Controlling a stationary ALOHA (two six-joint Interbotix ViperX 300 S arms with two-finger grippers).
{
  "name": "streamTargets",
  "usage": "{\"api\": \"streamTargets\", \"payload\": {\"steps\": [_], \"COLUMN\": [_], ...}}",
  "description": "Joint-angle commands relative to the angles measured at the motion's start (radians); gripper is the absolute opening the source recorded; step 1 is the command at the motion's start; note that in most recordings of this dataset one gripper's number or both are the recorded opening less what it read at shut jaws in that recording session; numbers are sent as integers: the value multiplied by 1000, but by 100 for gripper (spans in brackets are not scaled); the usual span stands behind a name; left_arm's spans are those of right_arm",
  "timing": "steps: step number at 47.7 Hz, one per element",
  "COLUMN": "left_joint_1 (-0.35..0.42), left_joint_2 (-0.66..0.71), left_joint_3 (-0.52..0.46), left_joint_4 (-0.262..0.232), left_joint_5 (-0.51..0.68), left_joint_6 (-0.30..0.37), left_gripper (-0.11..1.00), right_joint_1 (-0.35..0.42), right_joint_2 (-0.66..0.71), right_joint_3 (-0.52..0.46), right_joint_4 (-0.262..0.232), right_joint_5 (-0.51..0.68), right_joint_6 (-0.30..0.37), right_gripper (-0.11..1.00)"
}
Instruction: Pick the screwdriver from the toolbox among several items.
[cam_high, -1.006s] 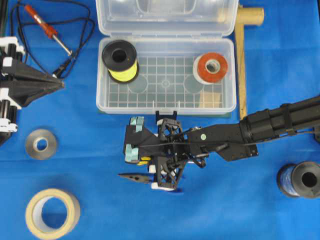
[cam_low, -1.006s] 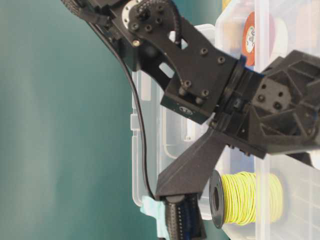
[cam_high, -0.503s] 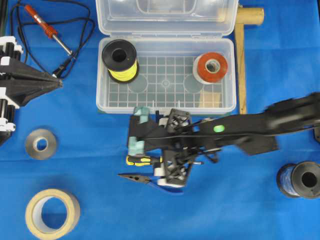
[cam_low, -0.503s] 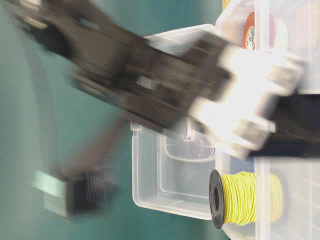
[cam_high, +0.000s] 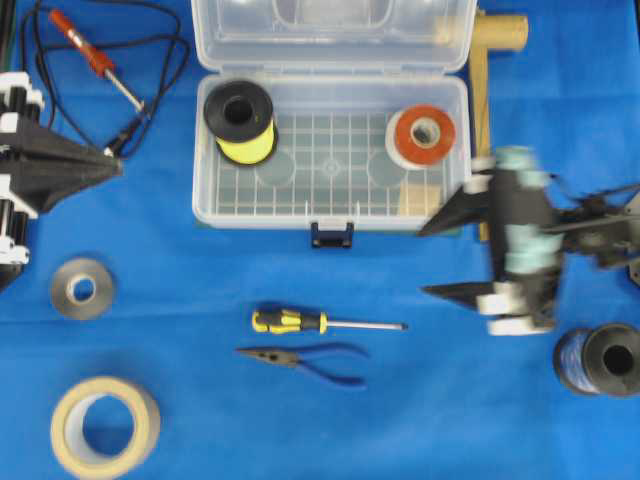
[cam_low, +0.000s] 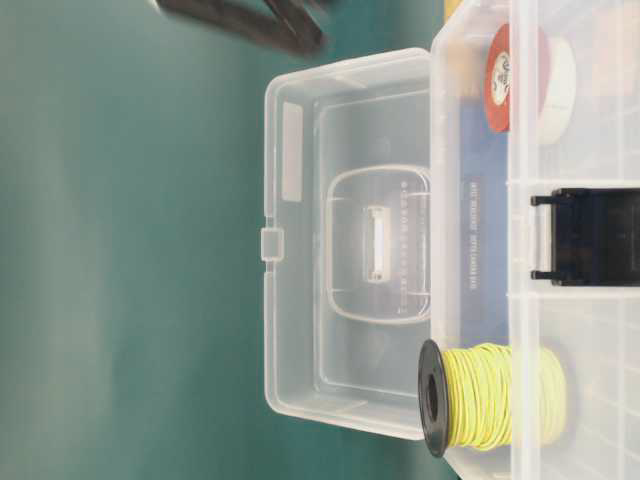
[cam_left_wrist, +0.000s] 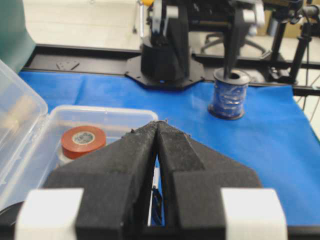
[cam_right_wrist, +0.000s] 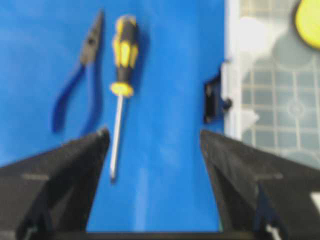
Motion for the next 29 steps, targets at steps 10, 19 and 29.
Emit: {"api": "streamTargets", "payload": {"steps": [10,19,29], "left_joint_1": [0,0,0], "left_joint_2": [3,3,3], "left_joint_3": [-5,2,8], "left_joint_4": [0,0,-2], "left_joint_5": [-5,-5,-5], "left_joint_6": [-2,-2,-2], "left_gripper": [0,0,0], "right_joint_1": [-29,-51,-66], "right_joint_2": [-304,-414,-483], "right_joint_3": [305,436,528], "right_joint_4": [-18,-18,-18], "right_joint_5": [-178,-227,-273], "right_joint_6": [0,-2,-2], "right_gripper": [76,76,75]}}
